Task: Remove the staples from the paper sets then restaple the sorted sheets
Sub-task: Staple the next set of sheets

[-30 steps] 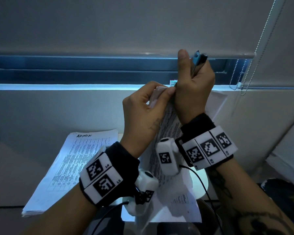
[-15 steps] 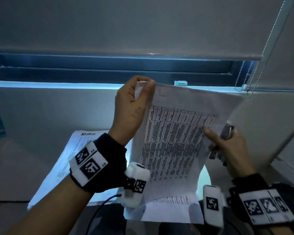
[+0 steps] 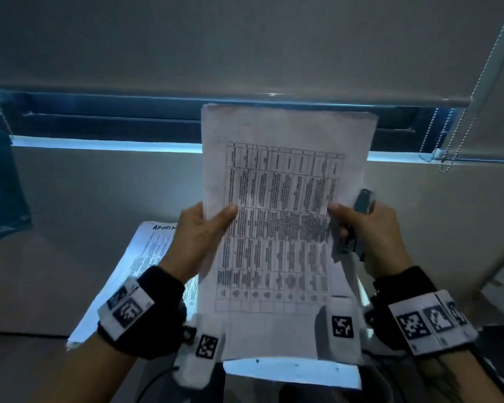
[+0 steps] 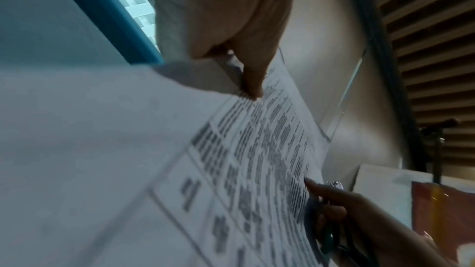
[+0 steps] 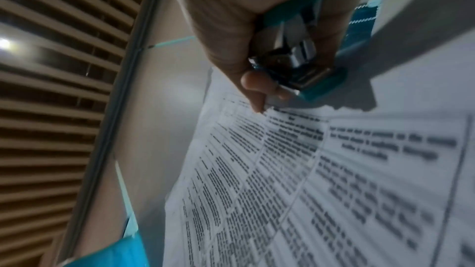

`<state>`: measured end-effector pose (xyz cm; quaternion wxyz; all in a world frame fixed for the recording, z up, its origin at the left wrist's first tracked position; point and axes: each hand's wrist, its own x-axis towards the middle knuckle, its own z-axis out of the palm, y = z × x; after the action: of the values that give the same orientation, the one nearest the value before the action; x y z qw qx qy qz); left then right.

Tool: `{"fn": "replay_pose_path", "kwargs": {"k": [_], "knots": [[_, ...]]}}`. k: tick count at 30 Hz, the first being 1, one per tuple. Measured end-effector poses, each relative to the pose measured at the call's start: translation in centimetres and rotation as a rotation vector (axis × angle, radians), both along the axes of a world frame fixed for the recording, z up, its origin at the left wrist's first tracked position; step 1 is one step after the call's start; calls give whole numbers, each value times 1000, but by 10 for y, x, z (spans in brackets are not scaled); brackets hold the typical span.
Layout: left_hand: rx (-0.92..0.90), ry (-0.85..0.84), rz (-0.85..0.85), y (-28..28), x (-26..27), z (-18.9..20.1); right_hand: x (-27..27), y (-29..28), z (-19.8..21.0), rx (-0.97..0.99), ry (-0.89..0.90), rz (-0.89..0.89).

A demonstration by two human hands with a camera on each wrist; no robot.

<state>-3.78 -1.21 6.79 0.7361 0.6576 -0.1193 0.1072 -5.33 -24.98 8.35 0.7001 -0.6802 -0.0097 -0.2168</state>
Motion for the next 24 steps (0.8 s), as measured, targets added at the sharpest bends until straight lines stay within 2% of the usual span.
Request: {"fn": "replay_pose_path", "kwargs": {"k": [3,6,9,11,14,16,19,24], "knots": [[-59,93,-4,26,9,2,5,9,-6,-138,186,138],[-37,263,10,64,17,-1,6,28,-26,-312,368,339],[33,425,51,105,26,-8,11,68,-50,-306,473,471],[179,548,98,135,32,-20,22,97,-65,-275,547,504],[575,836,24,194,39,-65,43,132,-88,-300,681,480],[648,967,-7,207,28,-81,53,146,-104,-345,780,454],[674,985,49,204,10,-90,61,159,-119,-422,852,426],[649,930,150,216,22,-95,76,171,-116,-428,785,360]]}}
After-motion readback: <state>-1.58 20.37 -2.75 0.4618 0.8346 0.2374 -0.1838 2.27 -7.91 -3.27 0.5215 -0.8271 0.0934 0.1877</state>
